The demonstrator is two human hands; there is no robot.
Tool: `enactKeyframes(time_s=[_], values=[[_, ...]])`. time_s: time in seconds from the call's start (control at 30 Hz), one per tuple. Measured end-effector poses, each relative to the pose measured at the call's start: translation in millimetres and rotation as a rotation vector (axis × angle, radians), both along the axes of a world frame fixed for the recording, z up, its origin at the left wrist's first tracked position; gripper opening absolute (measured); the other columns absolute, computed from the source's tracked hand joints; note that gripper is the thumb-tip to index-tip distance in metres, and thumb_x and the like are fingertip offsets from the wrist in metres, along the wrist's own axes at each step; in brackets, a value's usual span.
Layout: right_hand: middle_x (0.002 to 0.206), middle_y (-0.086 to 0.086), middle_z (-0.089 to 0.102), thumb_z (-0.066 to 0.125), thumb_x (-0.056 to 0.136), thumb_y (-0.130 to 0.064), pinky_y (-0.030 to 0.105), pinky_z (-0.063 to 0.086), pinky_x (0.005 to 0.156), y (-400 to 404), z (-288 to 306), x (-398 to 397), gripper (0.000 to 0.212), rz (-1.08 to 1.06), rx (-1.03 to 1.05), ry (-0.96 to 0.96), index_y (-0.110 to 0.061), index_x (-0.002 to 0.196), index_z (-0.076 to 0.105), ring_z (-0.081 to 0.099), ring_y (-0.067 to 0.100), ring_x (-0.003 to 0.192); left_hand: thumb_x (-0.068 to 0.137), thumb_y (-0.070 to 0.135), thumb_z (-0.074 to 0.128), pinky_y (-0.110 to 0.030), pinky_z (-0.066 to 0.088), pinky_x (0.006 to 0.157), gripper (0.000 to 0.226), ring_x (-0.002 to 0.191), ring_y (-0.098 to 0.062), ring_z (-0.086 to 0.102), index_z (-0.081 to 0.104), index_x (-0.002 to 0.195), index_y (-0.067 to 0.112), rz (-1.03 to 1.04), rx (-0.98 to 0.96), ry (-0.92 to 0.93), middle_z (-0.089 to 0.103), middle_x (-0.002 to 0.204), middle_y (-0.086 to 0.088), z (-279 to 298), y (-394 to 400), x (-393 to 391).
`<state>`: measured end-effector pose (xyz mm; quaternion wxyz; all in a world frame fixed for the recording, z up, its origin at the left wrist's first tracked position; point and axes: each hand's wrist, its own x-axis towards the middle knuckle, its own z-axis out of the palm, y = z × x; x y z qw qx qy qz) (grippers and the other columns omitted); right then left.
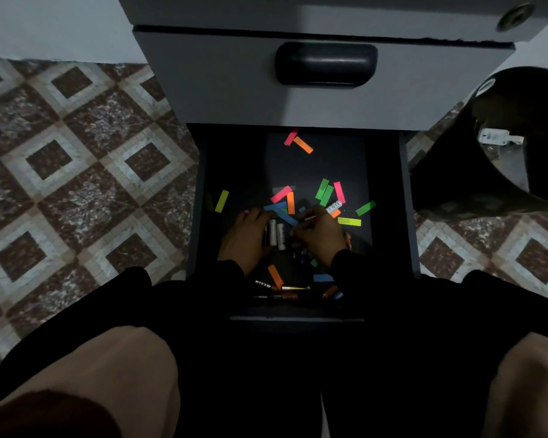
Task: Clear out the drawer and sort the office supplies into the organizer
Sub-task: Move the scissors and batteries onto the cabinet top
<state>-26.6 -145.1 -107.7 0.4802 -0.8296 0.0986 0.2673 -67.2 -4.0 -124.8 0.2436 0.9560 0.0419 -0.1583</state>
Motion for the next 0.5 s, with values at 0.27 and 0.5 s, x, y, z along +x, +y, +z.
enactKeyframes(time_s=[0.27, 0.5], values=[[0.114, 0.013, 0.06, 0.05, 0.083, 0.006, 0.035, 0.045, 0.092, -54, -3, 33, 0.031, 0.287, -0.51, -0.35, -0.008, 0.104, 0.068, 0.055, 0.03, 0.107, 0.077, 0.03, 0.073, -0.035, 0.032, 0.105, 0.085, 0.132, -0.024, 0.028, 0.025, 0.147, 0.024, -0.063, 0.039, 0.028, 0.031, 0.145, -0.001, 2, -3, -1], [0.127, 0.011, 0.046, 0.05, 0.087, 0.0, 0.039, 0.04, 0.099, -54, -12, 31, 0.042, 0.374, -0.488, -0.408, -0.019, 0.122, 0.061, 0.042, 0.03, 0.118, 0.08, 0.037, 0.069, -0.034, 0.033, 0.1, 0.075, 0.126, -0.022, 0.032, 0.03, 0.144, 0.031, -0.127, 0.087, -0.008, 0.033, 0.14, 0.001, 4, -9, -2]])
